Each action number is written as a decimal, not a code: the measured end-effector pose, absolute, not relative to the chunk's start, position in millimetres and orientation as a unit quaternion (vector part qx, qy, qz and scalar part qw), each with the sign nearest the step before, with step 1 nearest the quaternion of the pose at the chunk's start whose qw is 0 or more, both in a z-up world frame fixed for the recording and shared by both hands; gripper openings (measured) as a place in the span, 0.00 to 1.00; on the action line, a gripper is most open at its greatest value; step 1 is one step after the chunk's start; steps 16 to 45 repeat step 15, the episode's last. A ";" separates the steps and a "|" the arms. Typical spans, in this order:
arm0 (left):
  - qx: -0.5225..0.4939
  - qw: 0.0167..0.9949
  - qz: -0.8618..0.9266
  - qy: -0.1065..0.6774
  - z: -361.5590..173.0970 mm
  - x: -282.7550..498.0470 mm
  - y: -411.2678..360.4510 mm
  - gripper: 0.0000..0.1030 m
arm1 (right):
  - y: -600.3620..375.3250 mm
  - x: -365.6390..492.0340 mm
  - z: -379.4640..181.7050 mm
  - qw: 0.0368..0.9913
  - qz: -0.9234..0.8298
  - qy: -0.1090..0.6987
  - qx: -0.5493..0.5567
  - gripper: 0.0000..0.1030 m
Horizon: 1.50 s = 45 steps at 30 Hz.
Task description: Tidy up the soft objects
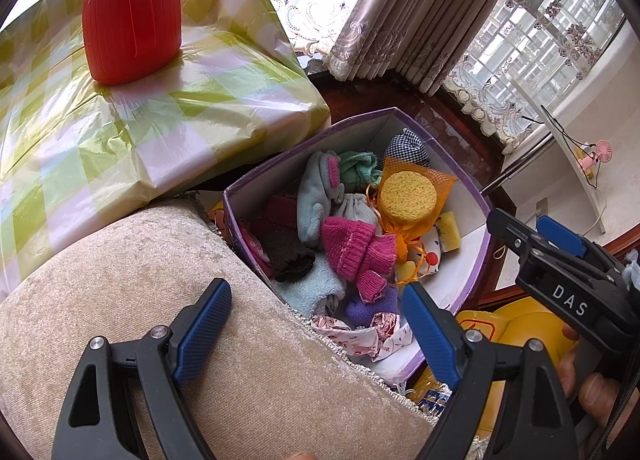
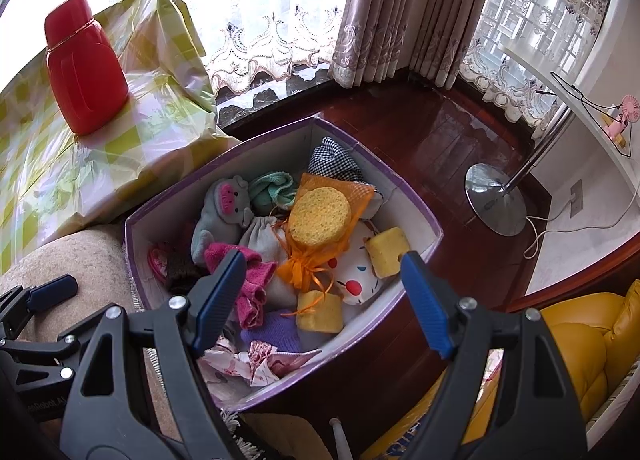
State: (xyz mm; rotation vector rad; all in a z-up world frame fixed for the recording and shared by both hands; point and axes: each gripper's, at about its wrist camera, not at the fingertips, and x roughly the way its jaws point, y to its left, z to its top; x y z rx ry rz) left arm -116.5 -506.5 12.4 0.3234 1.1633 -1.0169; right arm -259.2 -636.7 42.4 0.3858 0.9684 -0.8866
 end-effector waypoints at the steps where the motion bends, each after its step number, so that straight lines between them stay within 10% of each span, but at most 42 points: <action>1: 0.145 0.704 -0.457 0.523 12.4 -116.4 -506.5 0.86 | -636.7 -259.1 42.5 0.775 -0.410 0.447 0.179 0.79; 45: 0.151 0.697 -0.480 0.512 11.1 -121.0 -512.8 0.90 | -638.2 -260.8 41.3 0.773 -0.412 0.445 0.183 0.79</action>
